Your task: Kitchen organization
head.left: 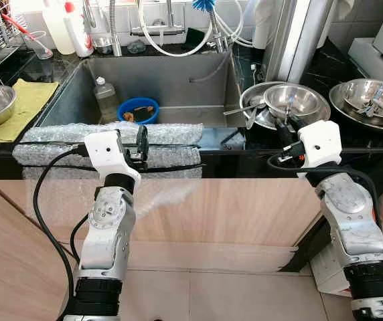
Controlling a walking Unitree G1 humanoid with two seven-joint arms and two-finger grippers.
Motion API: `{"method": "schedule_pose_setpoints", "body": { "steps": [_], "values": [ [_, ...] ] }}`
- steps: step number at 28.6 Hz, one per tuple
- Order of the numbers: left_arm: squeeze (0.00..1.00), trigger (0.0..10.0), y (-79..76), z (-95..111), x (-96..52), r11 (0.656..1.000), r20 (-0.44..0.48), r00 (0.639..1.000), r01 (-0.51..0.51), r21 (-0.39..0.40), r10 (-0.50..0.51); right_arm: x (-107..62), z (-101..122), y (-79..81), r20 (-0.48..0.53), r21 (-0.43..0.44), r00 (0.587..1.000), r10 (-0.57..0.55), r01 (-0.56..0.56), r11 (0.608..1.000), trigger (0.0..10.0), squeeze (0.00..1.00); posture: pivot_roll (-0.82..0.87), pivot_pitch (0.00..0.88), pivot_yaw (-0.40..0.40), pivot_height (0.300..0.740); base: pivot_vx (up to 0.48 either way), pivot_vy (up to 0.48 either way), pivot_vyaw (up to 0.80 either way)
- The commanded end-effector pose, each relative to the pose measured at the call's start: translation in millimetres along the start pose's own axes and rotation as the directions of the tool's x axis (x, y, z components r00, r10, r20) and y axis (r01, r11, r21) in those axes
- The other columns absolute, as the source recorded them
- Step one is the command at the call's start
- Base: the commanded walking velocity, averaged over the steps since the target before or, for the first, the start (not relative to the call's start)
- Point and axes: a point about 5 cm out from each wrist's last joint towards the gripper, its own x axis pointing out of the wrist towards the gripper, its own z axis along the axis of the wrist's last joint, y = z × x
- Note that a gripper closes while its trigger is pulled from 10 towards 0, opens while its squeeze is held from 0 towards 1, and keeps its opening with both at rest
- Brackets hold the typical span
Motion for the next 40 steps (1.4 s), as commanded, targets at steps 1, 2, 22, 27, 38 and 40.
{"method": "schedule_pose_setpoints", "body": {
  "steps": [1, 2, 22, 27, 38, 40],
  "values": [
    [0.0, 10.0, -2.1, 4.0, -0.2, 1.0, 0.014, 1.0, 0.011, 0.002, -0.011, 1.3, -0.6, 3.4, -0.003, 0.007, 1.0, 0.014, -0.014, 1.0, 0.0, 0.0, -0.02, 0.107, 0.067, 0.74, 0.0, 0.0, 0.0],
    [0.0, 10.0, -2.4, 3.9, -0.3, 1.0, 0.014, 1.0, 0.011, 0.003, -0.011, 1.4, -0.6, 3.4, -0.003, 0.007, 1.0, 0.013, -0.012, 1.0, 0.0, 0.0, -0.02, 0.107, 0.068, 0.74, 0.0, 0.0, 0.0],
    [0.0, 10.0, -5.3, 4.8, -0.3, 1.0, 0.02, 1.0, 0.02, -0.01, -0.02, 3.3, 4.6, -8.5, 0.017, -0.021, 0.996, -0.092, 0.092, 0.996, 0.0, 0.0, -0.01, 0.107, 0.069, 0.74, 0.0, 0.0, 0.0],
    [0.0, 10.0, -4.4, 7.0, 0.4, 1.0, 0.031, 0.999, 0.01, -0.026, -0.01, 3.0, 15.9, -36.0, 0.054, -0.059, 0.947, -0.318, 0.321, 0.945, 0.0, 0.0, -0.01, 0.108, 0.068, 0.74, 0.0, 0.0, 0.0],
    [0.0, 10.0, -5.1, 6.3, -0.2, 1.0, 0.029, 0.999, 0.016, -0.024, -0.015, 6.1, 33.0, -39.0, 0.122, -0.033, 0.912, -0.392, 0.398, 0.917, 0.0, 0.0, -0.01, 0.108, 0.068, 0.74, 0.0, 0.0, 0.0],
    [0.0, 10.0, -5.3, 6.4, -0.1, 1.0, 0.029, 0.999, 0.016, -0.024, -0.016, 6.8, 33.9, -36.8, 0.127, -0.027, 0.912, -0.39, 0.397, 0.918, 0.0, 0.0, -0.01, 0.108, 0.068, 0.74, 0.0, 0.0, 0.0]
  ]
}}
